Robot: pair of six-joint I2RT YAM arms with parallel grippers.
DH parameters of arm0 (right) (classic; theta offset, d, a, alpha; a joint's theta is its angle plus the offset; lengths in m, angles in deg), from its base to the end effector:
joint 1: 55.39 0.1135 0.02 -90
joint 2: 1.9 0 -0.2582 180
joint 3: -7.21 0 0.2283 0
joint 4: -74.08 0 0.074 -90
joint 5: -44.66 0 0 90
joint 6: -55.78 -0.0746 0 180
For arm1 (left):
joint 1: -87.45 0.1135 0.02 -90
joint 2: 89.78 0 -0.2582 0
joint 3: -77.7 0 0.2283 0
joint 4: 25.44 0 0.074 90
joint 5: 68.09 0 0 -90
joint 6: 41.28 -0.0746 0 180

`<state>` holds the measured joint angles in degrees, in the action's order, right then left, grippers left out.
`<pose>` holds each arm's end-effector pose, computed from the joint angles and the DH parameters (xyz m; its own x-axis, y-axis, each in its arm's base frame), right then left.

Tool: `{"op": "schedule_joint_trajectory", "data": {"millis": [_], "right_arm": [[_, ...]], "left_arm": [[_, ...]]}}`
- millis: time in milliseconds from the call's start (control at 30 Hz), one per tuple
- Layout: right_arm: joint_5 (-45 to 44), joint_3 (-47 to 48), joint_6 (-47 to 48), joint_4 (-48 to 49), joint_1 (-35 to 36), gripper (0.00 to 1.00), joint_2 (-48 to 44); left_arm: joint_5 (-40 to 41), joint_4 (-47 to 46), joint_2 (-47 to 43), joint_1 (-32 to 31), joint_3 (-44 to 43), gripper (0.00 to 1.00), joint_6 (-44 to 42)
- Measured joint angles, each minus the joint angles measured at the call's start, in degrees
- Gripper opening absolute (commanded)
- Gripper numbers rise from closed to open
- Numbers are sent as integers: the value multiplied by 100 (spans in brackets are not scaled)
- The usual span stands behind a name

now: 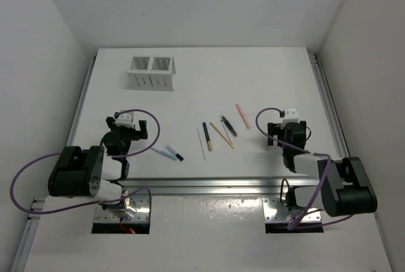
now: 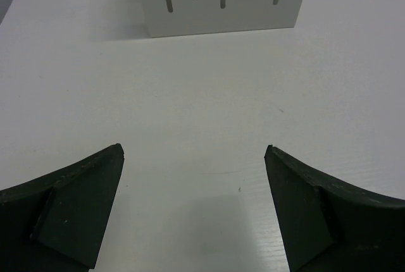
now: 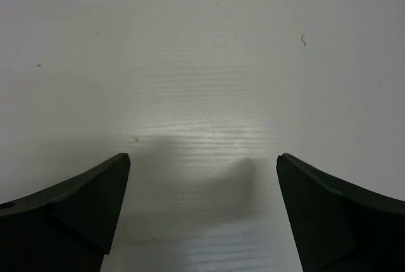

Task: Organize the makeup

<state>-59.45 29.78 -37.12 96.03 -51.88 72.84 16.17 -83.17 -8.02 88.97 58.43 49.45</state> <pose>0.2192 -0.0048 0.1086 -0.4941 0.0189 -0.8692 0.1761 0.9812 -0.0788 0.2363 -0.0012 0.1542 -0.0839 -0.0149 -0.9964 0.0722 0.9972 -0.0210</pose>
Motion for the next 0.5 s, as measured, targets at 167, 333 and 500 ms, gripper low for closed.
{"op": "schedule_joint_trajectory", "data": {"millis": [167, 333, 500], "right_arm": [[149, 1679, 382, -2197, 129, 100, -31], [-752, 3401, 1532, -3534, 809, 100, 380], [-1150, 5156, 1869, -5187, 1281, 87, 1349]], "left_arm": [[-122, 782, -522, 2, -190, 100, -68], [-444, 3226, -1530, -48, -1694, 100, -817], [-90, 4763, -2286, -52, -2179, 100, -1340]]}}
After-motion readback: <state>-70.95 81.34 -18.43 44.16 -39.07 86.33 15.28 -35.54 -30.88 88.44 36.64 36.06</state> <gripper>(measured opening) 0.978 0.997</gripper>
